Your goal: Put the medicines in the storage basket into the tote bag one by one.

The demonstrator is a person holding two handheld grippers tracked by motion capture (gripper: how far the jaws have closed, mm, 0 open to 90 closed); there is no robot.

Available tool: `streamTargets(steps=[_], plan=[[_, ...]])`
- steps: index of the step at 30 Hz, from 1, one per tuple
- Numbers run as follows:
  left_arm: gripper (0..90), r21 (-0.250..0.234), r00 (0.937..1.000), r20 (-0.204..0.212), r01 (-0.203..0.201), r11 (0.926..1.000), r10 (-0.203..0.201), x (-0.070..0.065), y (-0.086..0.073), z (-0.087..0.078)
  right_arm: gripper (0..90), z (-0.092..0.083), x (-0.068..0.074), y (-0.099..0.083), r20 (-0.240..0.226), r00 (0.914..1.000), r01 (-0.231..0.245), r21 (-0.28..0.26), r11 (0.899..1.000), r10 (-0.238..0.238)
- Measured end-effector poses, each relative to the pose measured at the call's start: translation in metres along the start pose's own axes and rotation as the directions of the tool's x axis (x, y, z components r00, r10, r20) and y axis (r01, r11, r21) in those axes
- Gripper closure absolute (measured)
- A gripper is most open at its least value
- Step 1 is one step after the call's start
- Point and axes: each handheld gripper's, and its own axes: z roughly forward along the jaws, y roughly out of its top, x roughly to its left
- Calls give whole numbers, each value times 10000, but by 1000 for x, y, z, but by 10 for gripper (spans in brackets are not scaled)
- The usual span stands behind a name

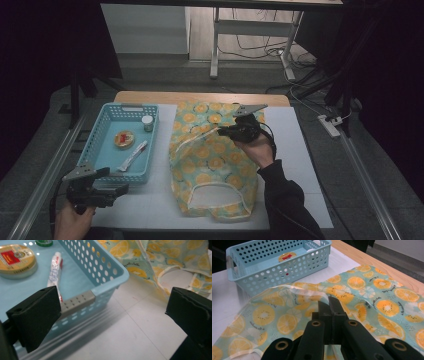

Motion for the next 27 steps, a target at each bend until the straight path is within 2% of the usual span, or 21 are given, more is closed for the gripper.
streamTargets(steps=[5,12,15,21,27], plan=[[10,-25,10000,8,35,10000,-35,5,7,4,900,-1,1,0,15,10000,8,-13,10000,-8],[5,17,9994,-332,-63,10000,63,14,19,10,900,1,0,-1,2,10000,-15,42,10000,15],[6,-102,9995,-310,103,9999,-106,21,25,12,900,1,0,-1,1,10000,-53,52,10000,53],[0,-76,9979,-609,212,9997,-217,31,33,17,900,-1,0,0,23,10000,-74,8,10000,74],[0,313,9965,-765,362,9989,-337,36,35,23,900,0,2,1,12,10000,-26,14,10000,26]])
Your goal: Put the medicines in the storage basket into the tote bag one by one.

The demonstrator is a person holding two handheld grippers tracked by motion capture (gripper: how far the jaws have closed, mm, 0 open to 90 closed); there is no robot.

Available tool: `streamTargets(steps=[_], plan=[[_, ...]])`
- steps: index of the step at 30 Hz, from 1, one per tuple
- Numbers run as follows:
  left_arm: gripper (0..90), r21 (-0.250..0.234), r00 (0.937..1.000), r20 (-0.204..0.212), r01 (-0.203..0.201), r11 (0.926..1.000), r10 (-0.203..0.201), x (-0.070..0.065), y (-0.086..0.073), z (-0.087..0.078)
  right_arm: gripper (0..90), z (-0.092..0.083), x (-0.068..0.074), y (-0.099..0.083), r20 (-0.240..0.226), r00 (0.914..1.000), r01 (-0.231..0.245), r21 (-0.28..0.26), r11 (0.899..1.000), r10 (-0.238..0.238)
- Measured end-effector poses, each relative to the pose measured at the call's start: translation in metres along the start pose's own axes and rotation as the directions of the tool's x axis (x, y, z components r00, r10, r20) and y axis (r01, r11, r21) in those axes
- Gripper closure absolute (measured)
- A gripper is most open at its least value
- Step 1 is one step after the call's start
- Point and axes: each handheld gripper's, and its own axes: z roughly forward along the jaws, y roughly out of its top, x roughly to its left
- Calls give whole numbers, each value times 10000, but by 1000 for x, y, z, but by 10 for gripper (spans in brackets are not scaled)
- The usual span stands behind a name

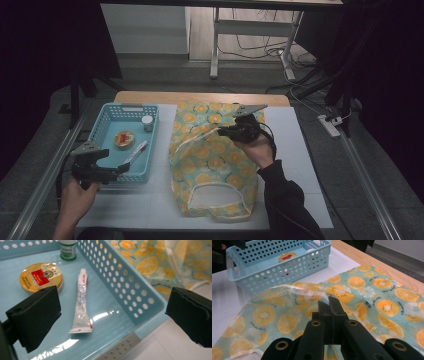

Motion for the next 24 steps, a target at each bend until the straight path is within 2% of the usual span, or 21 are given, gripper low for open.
streamTargets(steps=[3,6,12,24], plan=[[0,154,9999,-69,135,9998,-134,2,4,2,900,1,0,0,6,10000,10,-2,10000,-10],[2,351,9995,-316,-10,9994,21,4,10,4,900,1,0,-1,20,10000,10,41,10000,-11],[9,467,9995,-303,-34,9989,49,11,20,10,900,1,0,-1,21,10000,34,43,10000,-34],[0,906,9982,-560,-177,9957,229,26,35,27,900,0,0,0,20,10000,30,-18,10000,-30]])
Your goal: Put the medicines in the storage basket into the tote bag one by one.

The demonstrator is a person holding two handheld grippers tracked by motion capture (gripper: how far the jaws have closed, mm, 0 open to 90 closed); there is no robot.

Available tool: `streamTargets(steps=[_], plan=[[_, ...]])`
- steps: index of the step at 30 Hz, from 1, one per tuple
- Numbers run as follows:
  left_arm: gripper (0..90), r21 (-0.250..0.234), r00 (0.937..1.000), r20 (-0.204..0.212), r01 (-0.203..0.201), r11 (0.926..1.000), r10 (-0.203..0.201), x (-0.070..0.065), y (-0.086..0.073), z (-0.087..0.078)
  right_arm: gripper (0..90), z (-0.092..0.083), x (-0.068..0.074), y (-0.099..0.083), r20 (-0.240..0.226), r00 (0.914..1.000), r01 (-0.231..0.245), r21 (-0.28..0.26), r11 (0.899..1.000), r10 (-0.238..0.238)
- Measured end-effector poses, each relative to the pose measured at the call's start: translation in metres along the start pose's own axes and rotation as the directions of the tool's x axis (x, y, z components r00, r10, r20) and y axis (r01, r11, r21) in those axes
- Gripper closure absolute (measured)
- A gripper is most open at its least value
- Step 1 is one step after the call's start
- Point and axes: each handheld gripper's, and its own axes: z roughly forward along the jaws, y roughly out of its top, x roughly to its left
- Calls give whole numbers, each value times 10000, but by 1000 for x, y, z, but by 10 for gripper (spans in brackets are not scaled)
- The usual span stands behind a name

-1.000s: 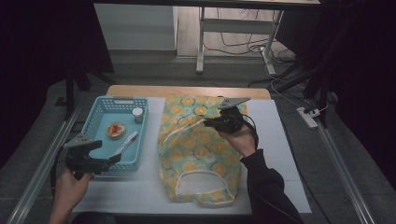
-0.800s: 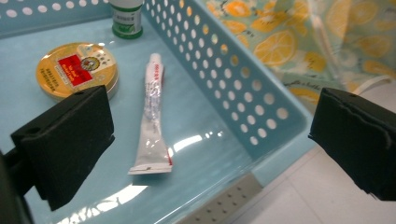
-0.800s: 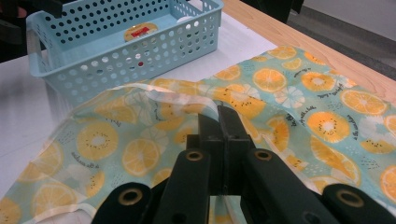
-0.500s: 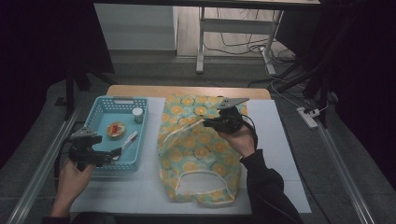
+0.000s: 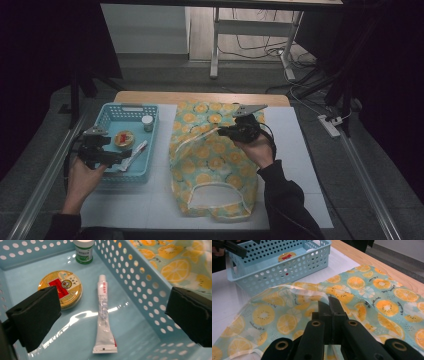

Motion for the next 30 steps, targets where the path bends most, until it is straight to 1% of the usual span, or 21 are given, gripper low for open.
streamTargets(steps=[3,5,7,15,19,22,24,26,28,30], plan=[[0,170,10000,-16,20,9999,-20,4,1,2,900,0,0,0,11,10000,0,4,10000,0],[0,68,10000,-6,75,9999,-75,6,3,3,900,0,-1,0,12,10000,-8,17,10000,8],[0,70,9999,7,125,9999,-125,8,5,4,900,1,0,0,22,10000,7,33,10000,-7],[0,216,9996,-192,229,9995,-225,17,16,11,900,1,-1,-1,34,10000,16,30,10000,-16],[0,418,9992,-375,119,9991,-103,22,21,17,900,2,-1,-1,25,10000,25,65,10000,-25],[0,453,9987,-440,289,9986,-269,28,24,22,900,2,-1,-1,7,10000,37,70,10000,-37],[0,618,9982,-478,392,9973,-363,31,25,27,900,1,-1,-1,9,10000,34,51,10000,-34],[0,866,9980,-519,413,9954,-369,33,27,32,900,1,-1,-1,20,10000,21,26,10000,-21],[0,930,9974,-629,402,9949,-344,34,28,36,900,1,-1,-1,11,10000,7,22,10000,-7],[0,1001,9973,-572,520,9936,-464,38,29,40,900,0,-1,-1,19,10000,-1,24,10000,1]])
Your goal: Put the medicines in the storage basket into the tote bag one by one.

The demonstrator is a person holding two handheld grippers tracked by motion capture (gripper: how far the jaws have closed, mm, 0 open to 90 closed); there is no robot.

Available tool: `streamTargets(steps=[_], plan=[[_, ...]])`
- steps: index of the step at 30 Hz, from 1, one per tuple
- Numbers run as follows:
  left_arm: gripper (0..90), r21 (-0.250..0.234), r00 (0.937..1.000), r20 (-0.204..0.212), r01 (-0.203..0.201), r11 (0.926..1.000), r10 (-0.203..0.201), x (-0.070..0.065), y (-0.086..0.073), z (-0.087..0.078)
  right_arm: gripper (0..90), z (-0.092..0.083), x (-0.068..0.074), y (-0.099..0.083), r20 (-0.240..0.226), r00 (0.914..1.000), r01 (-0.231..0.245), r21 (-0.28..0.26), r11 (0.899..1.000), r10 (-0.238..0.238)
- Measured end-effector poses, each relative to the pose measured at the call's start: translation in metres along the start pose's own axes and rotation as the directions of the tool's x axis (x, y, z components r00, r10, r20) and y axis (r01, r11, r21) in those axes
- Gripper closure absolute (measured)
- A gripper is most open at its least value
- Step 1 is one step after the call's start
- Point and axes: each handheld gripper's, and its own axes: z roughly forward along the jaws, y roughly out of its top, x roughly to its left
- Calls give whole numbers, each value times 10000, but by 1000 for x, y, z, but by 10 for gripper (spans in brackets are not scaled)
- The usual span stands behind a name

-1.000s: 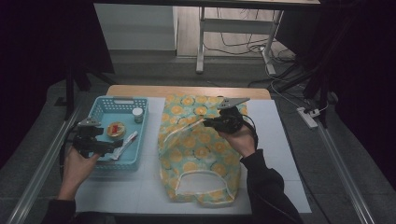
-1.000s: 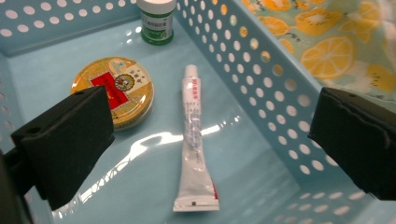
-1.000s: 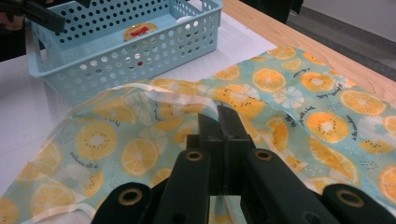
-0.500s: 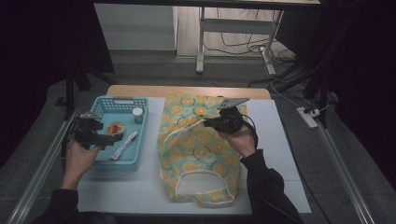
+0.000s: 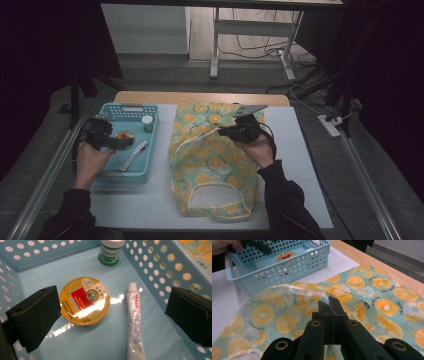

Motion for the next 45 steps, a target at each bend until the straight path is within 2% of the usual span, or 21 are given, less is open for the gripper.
streamTargets(steps=[5,16,18,23,25,29,32,36,39,42,45], plan=[[0,155,9999,-86,143,9998,-141,7,5,9,900,1,0,0,-13,10000,20,5,10000,-20],[0,1074,9989,-376,323,9937,-284,16,15,34,900,1,1,0,-20,10000,50,10,10000,-50],[0,1369,9987,-412,357,9899,-303,18,16,40,900,1,1,0,-14,10000,50,1,10000,-50],[0,2200,9965,-832,255,9752,-73,19,17,50,900,0,1,1,-24,10000,50,-19,10000,-50],[0,2339,9966,-816,328,9717,-140,20,17,52,900,0,1,1,-12,10000,70,-8,10000,-70],[20,2633,9933,-1147,432,9637,-132,21,17,55,900,1,2,1,-17,10000,95,-10,10000,-95],[81,2728,9935,-1128,423,9611,-117,21,17,55,900,1,2,1,-31,9999,104,16,9999,-104],[136,3170,9917,-1280,310,9479,103,21,17,60,900,1,2,0,-25,10000,94,24,10000,-94],[199,3185,9915,-1298,353,9473,67,20,17,59,900,1,2,0,-19,9999,103,23,9999,-103],[203,3249,9907,-1345,249,9454,201,19,17,59,900,1,1,0,-19,10000,97,9,10000,-97],[205,3248,9884,-1509,337,9452,166,18,18,58,900,1,1,0,-2,10000,87,1,10000,-87]])
